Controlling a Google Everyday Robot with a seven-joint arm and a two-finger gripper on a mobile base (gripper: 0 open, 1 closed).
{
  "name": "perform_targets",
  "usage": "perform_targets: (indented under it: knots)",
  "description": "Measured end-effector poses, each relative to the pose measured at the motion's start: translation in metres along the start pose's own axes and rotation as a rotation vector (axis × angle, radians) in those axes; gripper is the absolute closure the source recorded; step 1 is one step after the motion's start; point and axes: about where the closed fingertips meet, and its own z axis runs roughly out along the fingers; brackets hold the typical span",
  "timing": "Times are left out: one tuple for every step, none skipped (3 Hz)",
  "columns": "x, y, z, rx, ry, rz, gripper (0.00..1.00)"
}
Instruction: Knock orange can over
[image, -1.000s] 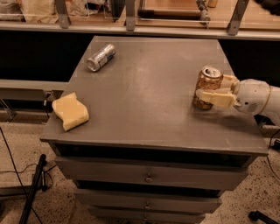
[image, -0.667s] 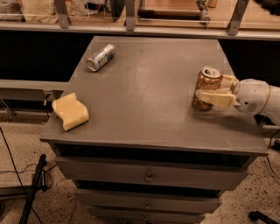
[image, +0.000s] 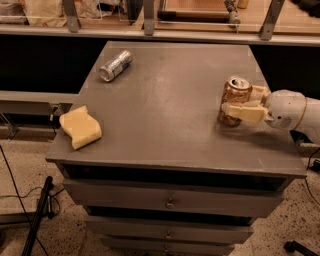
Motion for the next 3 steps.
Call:
perform_targets:
  knots:
    - [0.0, 0.0, 0.001, -0.002, 0.001, -0.001, 0.62]
    - [-0.005, -0.002, 0.006, -0.015, 0.012, -0.012, 0.59]
    - [-0.014, -0.005, 0.012, -0.033, 0.033, -0.031, 0.6]
